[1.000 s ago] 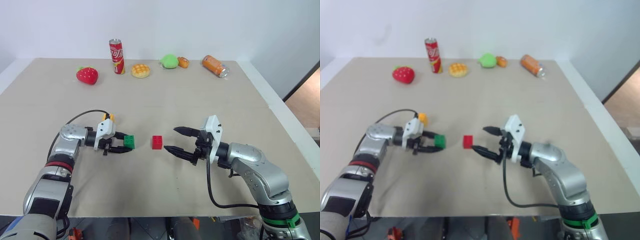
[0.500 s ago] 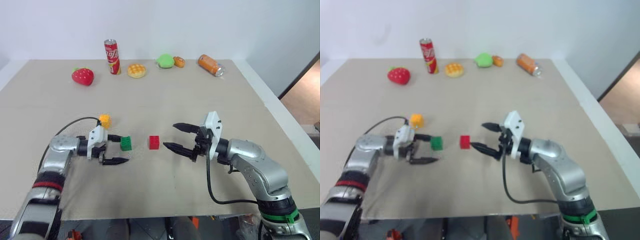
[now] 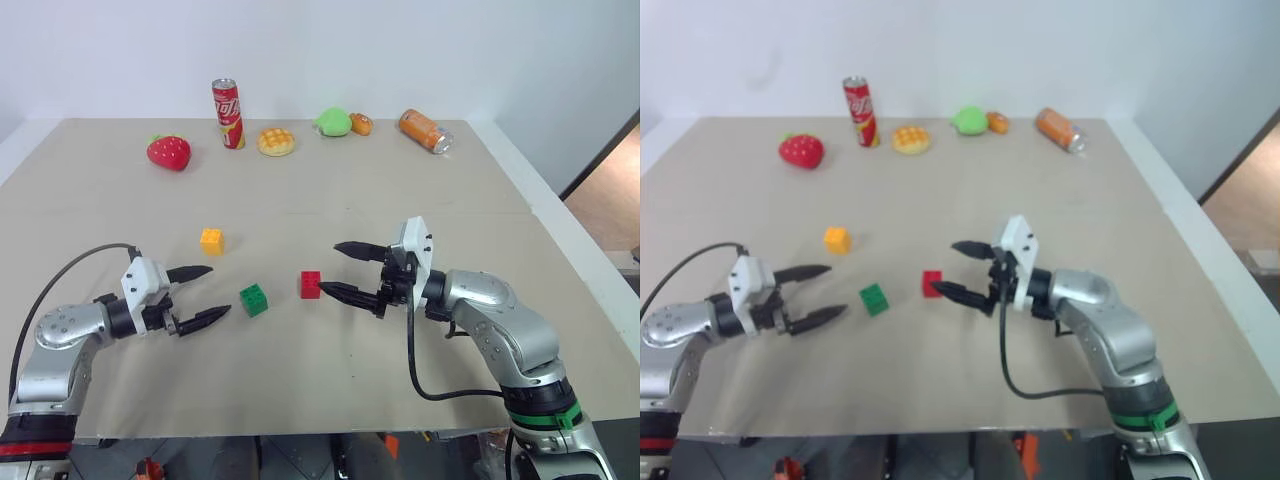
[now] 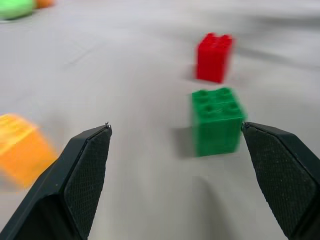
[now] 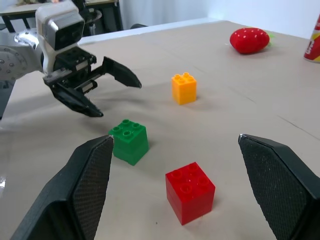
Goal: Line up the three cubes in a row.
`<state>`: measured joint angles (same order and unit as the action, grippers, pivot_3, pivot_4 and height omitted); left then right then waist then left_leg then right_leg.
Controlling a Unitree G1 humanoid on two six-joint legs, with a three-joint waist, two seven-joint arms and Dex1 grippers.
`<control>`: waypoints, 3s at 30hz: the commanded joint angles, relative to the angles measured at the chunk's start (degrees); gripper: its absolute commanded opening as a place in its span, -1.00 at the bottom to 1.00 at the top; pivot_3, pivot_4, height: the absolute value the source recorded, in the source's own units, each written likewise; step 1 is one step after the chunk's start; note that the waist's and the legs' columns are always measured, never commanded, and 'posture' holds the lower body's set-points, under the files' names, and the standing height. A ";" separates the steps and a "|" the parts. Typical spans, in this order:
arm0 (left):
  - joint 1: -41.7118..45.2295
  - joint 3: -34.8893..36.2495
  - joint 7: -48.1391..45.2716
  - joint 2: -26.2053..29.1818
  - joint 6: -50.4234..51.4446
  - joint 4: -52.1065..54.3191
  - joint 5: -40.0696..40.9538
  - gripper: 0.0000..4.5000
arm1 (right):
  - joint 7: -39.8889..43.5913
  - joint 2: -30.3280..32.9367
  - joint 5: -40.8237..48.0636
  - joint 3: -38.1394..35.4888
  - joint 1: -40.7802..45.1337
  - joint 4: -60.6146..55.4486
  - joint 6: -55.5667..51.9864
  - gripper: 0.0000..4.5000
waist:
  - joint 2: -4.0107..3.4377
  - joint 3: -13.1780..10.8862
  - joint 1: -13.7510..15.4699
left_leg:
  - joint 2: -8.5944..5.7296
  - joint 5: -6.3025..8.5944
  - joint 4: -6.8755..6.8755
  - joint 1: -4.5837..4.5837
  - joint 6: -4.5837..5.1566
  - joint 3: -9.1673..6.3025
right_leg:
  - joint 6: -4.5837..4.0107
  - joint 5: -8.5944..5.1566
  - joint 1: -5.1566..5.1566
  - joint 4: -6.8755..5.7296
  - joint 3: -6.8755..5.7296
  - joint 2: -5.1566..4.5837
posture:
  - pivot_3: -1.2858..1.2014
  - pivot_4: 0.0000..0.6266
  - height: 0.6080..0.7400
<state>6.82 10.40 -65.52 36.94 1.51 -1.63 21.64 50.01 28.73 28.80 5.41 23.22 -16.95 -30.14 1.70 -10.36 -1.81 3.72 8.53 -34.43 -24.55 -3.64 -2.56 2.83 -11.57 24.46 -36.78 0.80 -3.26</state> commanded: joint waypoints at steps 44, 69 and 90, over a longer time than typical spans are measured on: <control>23.87 -13.26 -11.34 -3.39 -9.05 -28.50 -6.47 -0.41 | -0.75 1.50 -0.08 -1.17 0.02 -2.11 0.21 0.84 | 0.00 0.00 0.63 | -0.01 0.00 -0.04 -0.07 0.00 -0.03 | -0.03 0.00 0.05 0.00 -0.04 0.03 | 0.03 -0.52 1.00; 36.42 -14.76 -26.79 -6.29 -22.80 -53.30 -12.42 -0.41 | -5.28 3.85 2.06 -4.05 -6.35 -10.60 -4.32 0.84 | 0.00 0.00 0.38 | -0.02 0.13 -0.07 -0.13 0.22 -0.05 | 0.08 -0.14 0.04 0.00 -0.02 0.07 | 0.03 -0.52 1.00; 40.80 -13.86 -19.75 -9.96 -26.43 -62.23 -15.33 0.64 | -5.82 5.82 3.72 -5.06 -6.51 -11.85 -6.09 0.84 | 0.00 0.01 0.63 | -0.03 0.07 -0.20 0.01 0.30 -0.05 | -0.01 0.02 -0.22 -0.01 -0.02 0.06 | 0.03 -0.52 1.00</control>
<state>47.54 -3.34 -85.84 27.41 -24.80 -62.92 7.39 44.57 34.23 31.48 1.89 16.25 -26.25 -36.40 1.70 -10.35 -1.18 3.69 8.60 -34.63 -24.55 -3.34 -2.61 2.83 -11.55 24.24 -36.79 0.78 -3.21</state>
